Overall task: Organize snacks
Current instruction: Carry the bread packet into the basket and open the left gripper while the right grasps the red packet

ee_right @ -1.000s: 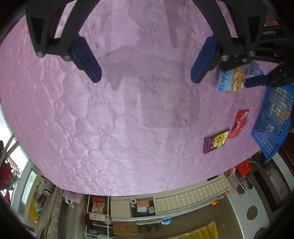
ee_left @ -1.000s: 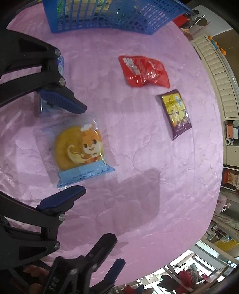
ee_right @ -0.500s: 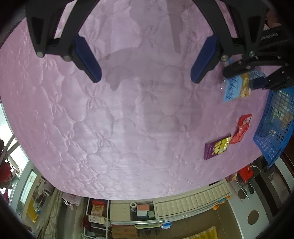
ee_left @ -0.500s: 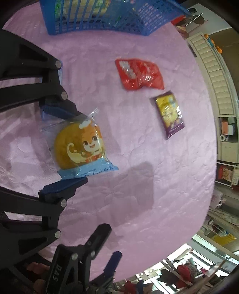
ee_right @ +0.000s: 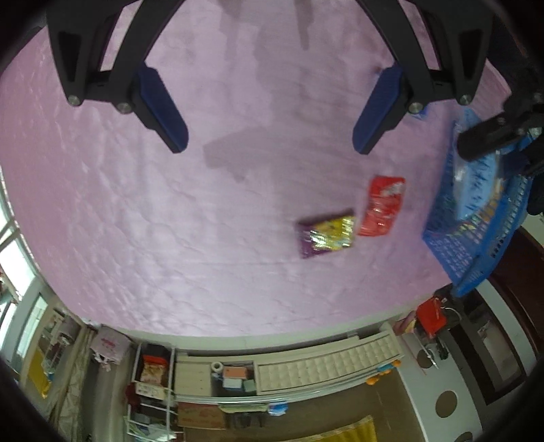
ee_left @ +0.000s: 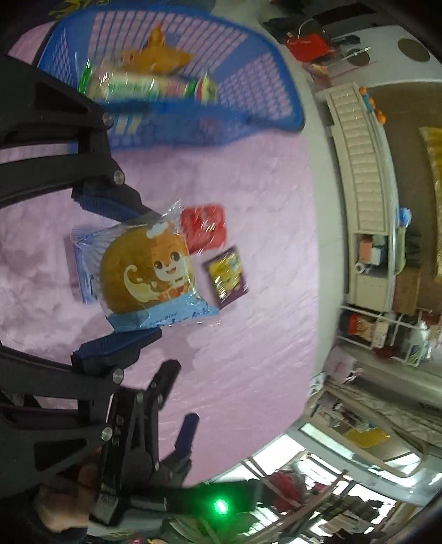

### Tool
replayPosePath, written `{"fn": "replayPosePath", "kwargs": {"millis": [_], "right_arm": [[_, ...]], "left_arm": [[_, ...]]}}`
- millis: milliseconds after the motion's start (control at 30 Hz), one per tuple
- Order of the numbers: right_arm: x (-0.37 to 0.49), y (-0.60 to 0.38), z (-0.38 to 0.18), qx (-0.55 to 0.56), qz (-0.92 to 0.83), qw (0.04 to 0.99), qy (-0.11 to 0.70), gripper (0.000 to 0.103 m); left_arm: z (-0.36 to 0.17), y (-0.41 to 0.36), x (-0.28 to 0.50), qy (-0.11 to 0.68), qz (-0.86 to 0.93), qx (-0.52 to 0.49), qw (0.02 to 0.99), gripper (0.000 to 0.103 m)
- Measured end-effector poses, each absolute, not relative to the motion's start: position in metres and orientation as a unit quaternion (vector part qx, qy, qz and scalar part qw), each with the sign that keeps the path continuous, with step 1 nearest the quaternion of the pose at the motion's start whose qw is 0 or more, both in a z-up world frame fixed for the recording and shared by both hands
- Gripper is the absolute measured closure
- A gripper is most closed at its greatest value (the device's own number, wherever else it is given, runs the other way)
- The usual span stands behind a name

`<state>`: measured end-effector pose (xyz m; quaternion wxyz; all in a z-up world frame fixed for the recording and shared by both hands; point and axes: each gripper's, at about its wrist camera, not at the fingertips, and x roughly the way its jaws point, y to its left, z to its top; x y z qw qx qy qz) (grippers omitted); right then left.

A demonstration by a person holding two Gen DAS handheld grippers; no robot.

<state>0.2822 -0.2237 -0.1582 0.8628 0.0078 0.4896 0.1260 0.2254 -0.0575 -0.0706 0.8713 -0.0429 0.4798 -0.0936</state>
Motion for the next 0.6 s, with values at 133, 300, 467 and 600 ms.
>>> {"fn": "replayPosePath", "kwargs": {"millis": [133, 300, 467, 600], "right_arm": [[0.289, -0.197, -0.158, 0.002, 0.137, 0.859, 0.493, 0.004], [0.298, -0.163, -0.16, -0.008, 0.155, 0.852, 0.501, 0.004], [0.312, -0.12, -0.172, -0.017, 0.174, 0.83, 0.53, 0.004], [0.322, -0.098, -0.191, -0.018, 0.181, 0.811, 0.556, 0.004]], "left_arm": [[-0.049, -0.021, 0.221, 0.459, -0.072, -0.031, 0.885, 0.047], [-0.033, 0.03, 0.214, 0.442, -0.034, -0.028, 0.896, 0.047], [-0.033, 0.083, 0.213, 0.435, 0.005, -0.058, 0.899, 0.047], [-0.041, 0.111, 0.212, 0.443, 0.024, -0.068, 0.894, 0.047]]}}
